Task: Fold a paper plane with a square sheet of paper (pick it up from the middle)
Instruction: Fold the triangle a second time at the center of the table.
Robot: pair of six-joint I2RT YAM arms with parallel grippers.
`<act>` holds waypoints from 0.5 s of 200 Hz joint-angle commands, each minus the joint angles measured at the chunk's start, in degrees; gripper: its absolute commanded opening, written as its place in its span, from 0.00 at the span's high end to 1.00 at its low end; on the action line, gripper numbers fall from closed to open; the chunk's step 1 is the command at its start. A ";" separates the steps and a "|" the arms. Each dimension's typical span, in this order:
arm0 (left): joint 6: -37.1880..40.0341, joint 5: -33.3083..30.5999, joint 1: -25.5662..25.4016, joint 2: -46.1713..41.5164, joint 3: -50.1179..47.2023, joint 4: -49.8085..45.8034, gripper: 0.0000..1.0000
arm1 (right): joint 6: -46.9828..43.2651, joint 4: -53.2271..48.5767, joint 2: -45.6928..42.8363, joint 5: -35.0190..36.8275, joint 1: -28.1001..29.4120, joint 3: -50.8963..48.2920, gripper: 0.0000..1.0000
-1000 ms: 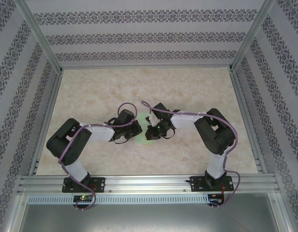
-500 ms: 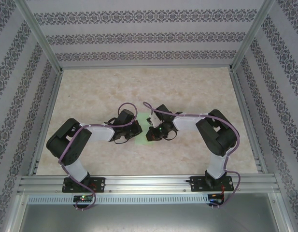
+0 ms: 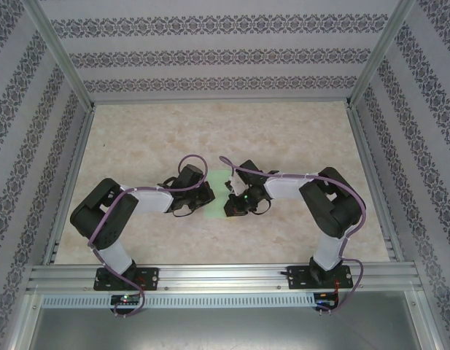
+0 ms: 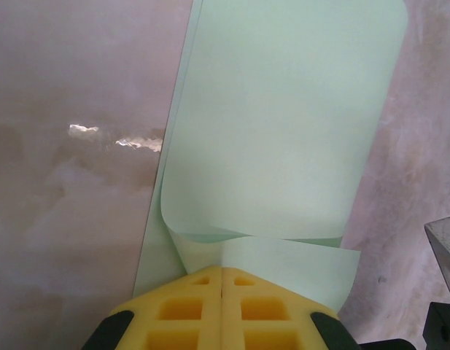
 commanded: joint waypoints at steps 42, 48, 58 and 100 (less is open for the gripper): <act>1.80 -2.89 0.01 2.25 -0.36 -7.25 0.99 | 1.49 -2.28 -2.67 -0.43 -0.60 -3.99 0.93; 1.80 -2.88 0.01 2.33 -0.32 -7.29 0.99 | 1.15 -2.94 -2.98 -0.32 -0.59 -4.00 0.93; 1.97 -2.88 0.02 2.35 -0.16 -7.35 0.99 | 0.78 -3.05 -3.35 -0.14 -0.63 -4.34 0.93; 1.98 -2.63 0.01 2.33 -0.17 -7.17 0.99 | 1.33 -3.09 -4.51 -0.40 -1.04 -4.28 0.92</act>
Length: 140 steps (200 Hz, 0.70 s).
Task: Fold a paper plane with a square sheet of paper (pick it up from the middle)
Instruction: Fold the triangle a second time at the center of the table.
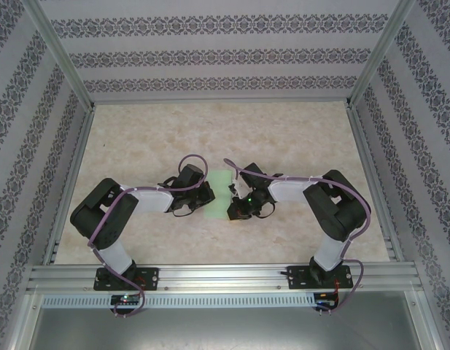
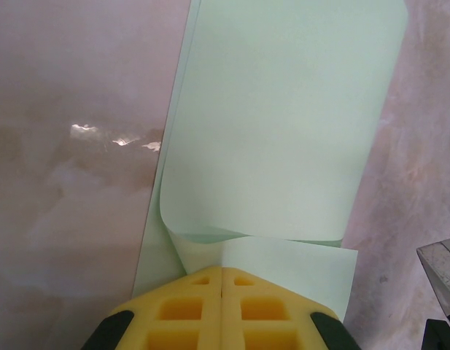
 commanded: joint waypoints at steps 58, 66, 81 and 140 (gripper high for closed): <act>2.24 -2.17 -0.03 2.00 -0.20 -6.69 0.99 | 5.38 1.40 -5.78 3.26 -0.65 4.77 0.90; 2.37 -2.19 0.01 1.96 0.03 -6.86 0.99 | 5.49 0.98 -4.12 2.85 -0.42 5.83 0.90; 2.56 -2.02 0.02 1.99 0.28 -6.93 0.99 | 5.52 1.42 -1.65 3.37 0.25 6.61 0.90; 2.92 -1.68 0.01 2.22 0.65 -6.73 0.99 | 4.49 1.34 3.59 2.78 0.20 4.15 0.91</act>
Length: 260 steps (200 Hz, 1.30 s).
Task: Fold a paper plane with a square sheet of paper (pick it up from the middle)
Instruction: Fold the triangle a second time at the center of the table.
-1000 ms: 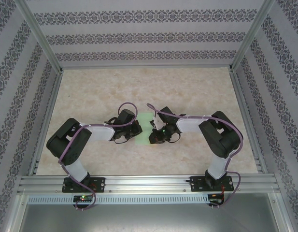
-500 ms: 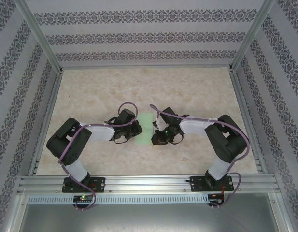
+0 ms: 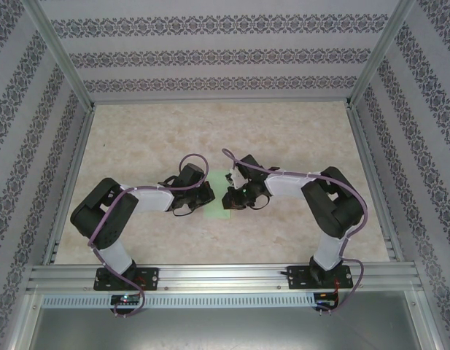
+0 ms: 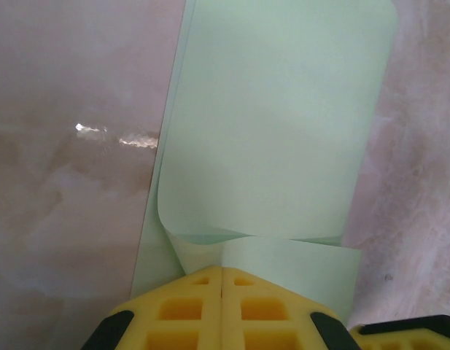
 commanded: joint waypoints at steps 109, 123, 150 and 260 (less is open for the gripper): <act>2.36 -1.59 -0.06 1.93 0.34 -5.11 0.97 | -0.76 -2.40 -4.17 -0.01 1.52 -0.83 0.90; 2.23 -1.63 -0.09 2.02 0.30 -4.98 0.97 | -0.10 -1.06 -3.28 -0.85 1.94 -0.07 0.90; 2.43 -1.57 -0.14 1.78 0.41 -5.26 0.98 | -0.12 -0.70 0.11 -0.07 2.21 0.74 0.90; 2.09 -1.73 -0.10 1.28 0.45 -4.86 0.97 | -0.53 2.88 0.12 -1.24 1.49 -8.65 0.91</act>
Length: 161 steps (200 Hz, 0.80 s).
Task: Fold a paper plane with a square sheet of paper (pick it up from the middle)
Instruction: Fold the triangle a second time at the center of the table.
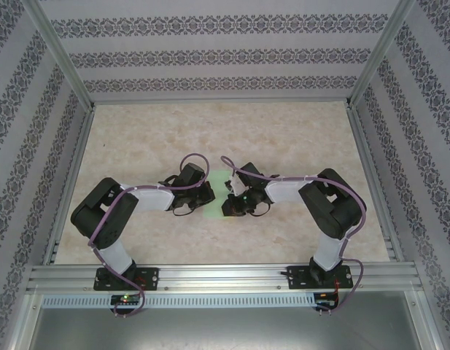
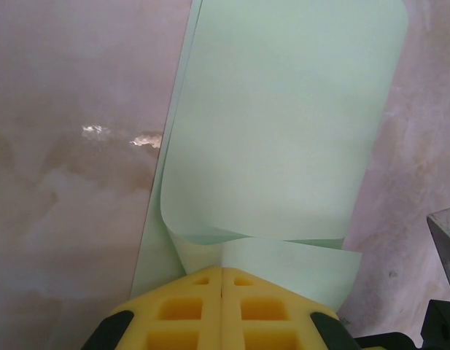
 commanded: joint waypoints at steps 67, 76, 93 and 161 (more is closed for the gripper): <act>0.91 1.21 -0.12 -4.86 1.41 -2.24 0.90 | 1.45 -3.53 1.59 2.13 0.10 -1.30 0.94; -0.17 1.85 -0.14 -5.71 1.01 -1.82 0.90 | 1.51 -3.55 1.37 2.31 0.06 -1.31 0.94; -1.18 4.09 -0.17 -6.06 0.71 -1.26 0.92 | 1.52 -3.52 1.32 2.41 0.10 -1.00 0.94; -1.02 2.60 -3.58 -2.46 5.23 -10.17 1.00 | 2.22 -3.53 1.55 2.79 0.65 0.36 0.94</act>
